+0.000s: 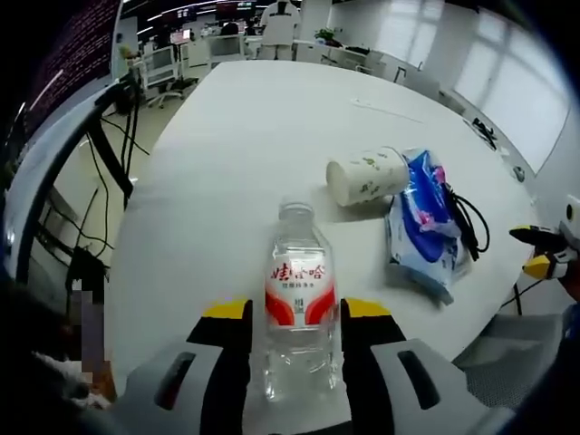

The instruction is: Arrange the tabletop items into an orderly group along one side of the table until the central work area is clear of visible clutter.

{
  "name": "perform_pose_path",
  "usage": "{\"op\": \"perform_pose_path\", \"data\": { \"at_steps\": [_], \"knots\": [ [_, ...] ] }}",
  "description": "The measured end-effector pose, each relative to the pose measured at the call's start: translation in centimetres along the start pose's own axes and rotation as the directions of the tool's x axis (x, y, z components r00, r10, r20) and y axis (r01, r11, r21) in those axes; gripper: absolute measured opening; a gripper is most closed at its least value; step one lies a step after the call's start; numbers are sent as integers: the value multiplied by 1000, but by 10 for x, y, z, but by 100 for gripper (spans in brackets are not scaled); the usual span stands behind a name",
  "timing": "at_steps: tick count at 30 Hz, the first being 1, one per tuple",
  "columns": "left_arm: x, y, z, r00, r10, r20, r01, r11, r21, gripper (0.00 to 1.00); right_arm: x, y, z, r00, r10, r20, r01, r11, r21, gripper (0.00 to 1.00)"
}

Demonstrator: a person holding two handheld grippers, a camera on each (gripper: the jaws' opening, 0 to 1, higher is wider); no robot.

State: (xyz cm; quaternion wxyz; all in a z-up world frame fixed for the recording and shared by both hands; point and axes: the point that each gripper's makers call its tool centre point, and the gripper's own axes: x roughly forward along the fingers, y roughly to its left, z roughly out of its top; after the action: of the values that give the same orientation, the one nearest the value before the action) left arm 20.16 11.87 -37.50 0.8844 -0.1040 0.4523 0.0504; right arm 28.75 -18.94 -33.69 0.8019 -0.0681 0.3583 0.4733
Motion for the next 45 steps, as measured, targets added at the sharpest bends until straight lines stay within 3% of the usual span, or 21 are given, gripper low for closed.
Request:
{"op": "perform_pose_path", "data": {
  "at_steps": [11,13,24,33,45],
  "knots": [
    [21,-5,17,999,-27,-32,28,1000,14,40,-7,-5,-3,1000,-13,0,13,1000,12,66],
    [24,-13,16,999,-30,-43,30,999,20,41,-9,-6,-3,1000,-14,0,14,1000,12,66],
    [38,-2,18,996,-24,-84,26,999,28,41,-13,-8,0,1000,-24,3,23,1000,17,66],
    [41,-3,6,992,-33,-122,32,999,-8,42,-15,-17,-3,1000,-29,5,29,999,27,66],
    [27,-10,8,997,-30,-75,27,999,-33,39,-12,-16,-2,1000,-24,6,24,999,23,66]
  ]
}}
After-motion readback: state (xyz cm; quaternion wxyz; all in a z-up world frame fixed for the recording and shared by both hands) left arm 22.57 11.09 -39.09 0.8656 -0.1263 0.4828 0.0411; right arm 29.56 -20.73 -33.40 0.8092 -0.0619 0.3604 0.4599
